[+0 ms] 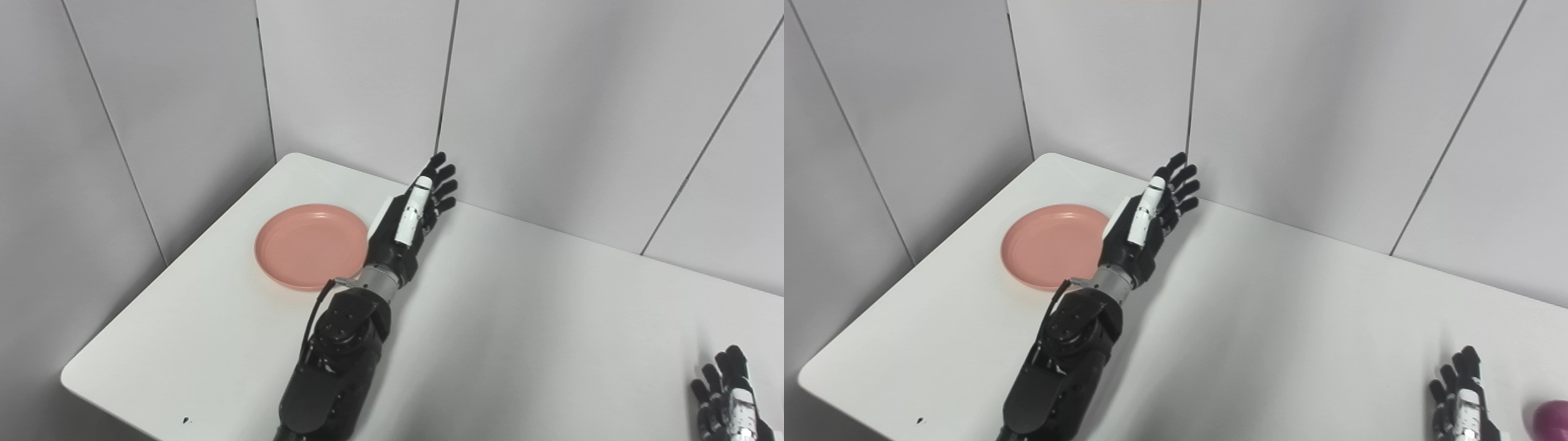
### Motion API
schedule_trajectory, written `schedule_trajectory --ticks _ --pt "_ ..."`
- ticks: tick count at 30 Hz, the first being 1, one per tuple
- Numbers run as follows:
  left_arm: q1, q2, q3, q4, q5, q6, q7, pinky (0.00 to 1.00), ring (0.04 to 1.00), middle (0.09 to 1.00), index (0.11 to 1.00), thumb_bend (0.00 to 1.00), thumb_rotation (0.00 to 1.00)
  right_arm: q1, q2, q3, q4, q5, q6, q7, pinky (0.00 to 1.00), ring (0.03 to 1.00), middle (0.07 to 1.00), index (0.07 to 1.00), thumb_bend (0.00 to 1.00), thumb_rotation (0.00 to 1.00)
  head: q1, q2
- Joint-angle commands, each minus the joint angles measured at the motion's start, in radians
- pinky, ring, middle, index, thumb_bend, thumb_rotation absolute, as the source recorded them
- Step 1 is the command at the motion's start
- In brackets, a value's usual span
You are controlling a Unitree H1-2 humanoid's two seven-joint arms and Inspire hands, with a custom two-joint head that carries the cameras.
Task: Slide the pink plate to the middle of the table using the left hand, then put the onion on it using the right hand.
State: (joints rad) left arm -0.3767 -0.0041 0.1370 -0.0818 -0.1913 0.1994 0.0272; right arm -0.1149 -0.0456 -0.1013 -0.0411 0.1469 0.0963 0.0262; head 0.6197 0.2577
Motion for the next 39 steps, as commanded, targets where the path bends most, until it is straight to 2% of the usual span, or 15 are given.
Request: schedule_trajectory --ticks 1,7,14,19,32,39 --pt "-0.054 0.022 0.019 -0.013 -0.004 -0.053 0.008 0.97 0.959 0.971 0.953 0.44 1.0 0.014 0.007 -0.005 0.029 0.01 0.013 -0.004 1.0 1.0 1.0 0.984 0.46 0.95 0.001 0.0" --pt "-0.074 0.039 0.076 -0.013 -0.043 -0.048 0.012 0.96 0.968 0.972 0.963 0.42 1.0 0.012 0.005 -0.009 0.038 0.017 0.01 0.001 1.0 1.0 1.0 0.98 0.44 0.97 0.012 -0.009" --pt "-0.091 0.06 0.122 0.0 -0.044 -0.076 0.032 0.95 0.963 0.971 0.961 0.43 1.0 0.008 0.004 -0.012 0.051 0.028 -0.004 0.004 1.0 1.0 1.0 0.975 0.43 0.97 0.017 -0.012" --pt "-0.096 0.075 0.155 -0.017 -0.048 -0.08 0.058 0.97 0.966 0.973 0.957 0.41 1.0 0.004 -0.003 -0.011 0.064 0.032 -0.015 0.009 1.0 1.0 1.0 0.966 0.47 0.95 0.028 -0.014" --pt "-0.085 0.119 0.216 -0.087 -0.04 -0.054 0.122 0.97 0.971 0.97 0.952 0.38 1.0 -0.002 -0.016 -0.009 0.075 0.028 -0.025 0.012 1.0 0.993 0.988 0.944 0.43 0.95 0.045 -0.018" --pt "-0.069 0.147 0.253 -0.101 -0.041 -0.037 0.156 0.95 0.968 0.968 0.946 0.39 1.0 -0.001 -0.019 -0.007 0.066 0.02 -0.015 0.006 1.0 0.983 0.977 0.933 0.45 0.94 0.05 -0.014"
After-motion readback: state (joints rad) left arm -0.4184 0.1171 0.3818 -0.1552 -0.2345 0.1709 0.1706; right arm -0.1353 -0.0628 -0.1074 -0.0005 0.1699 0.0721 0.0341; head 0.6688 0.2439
